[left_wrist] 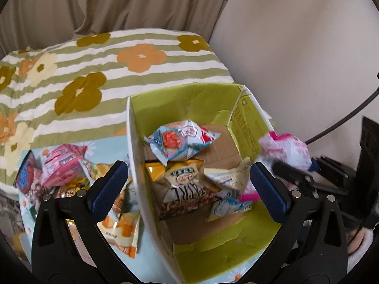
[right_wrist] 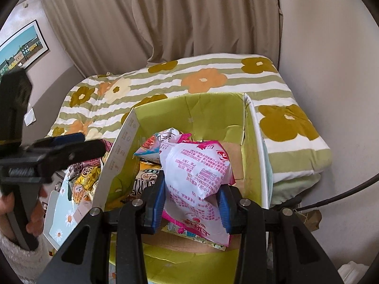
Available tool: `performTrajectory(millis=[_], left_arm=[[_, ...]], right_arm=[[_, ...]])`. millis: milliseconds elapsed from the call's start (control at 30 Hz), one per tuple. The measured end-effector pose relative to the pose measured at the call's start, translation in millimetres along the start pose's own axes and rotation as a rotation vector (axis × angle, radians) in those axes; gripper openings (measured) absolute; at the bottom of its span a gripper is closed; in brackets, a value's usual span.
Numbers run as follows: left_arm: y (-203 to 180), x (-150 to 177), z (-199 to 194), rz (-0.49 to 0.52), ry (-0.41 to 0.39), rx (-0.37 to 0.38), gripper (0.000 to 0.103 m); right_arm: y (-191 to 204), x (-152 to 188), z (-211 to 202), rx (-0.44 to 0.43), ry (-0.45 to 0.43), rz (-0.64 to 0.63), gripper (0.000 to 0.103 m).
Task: Organize snacks
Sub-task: 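Carry both packets over the box and open both grippers to drop them, then move both grippers back over the remaining snacks on the table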
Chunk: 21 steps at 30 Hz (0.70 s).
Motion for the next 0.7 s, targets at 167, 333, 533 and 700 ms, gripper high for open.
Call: performTrajectory(millis=[167, 333, 533, 700], left_arm=[[3, 9, -5, -0.014, 0.001, 0.001, 0.102], [11, 19, -15, -0.030, -0.010, -0.018, 0.102], [16, 31, -28, -0.059, -0.026, -0.031, 0.102], [17, 41, -47, -0.081, -0.058, -0.056, 0.102]], right_arm=[[2, -4, 17, -0.004, 0.002, -0.020, 0.048], [0, -7, 12, 0.003, -0.054, -0.019, 0.098], [4, 1, 0, -0.017, -0.043, -0.027, 0.098], [18, -6, -19, -0.056, -0.063, -0.073, 0.098]])
Point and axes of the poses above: each gripper's, at about its wrist camera, not at the fingertips, and z roughly the way its jaws point, y to its left, x to its underside, the point moved 9 cm from there along z, roughly the way its jaws point, and after that the axes turned 2 degrees about -y, right-handed, at the moved point
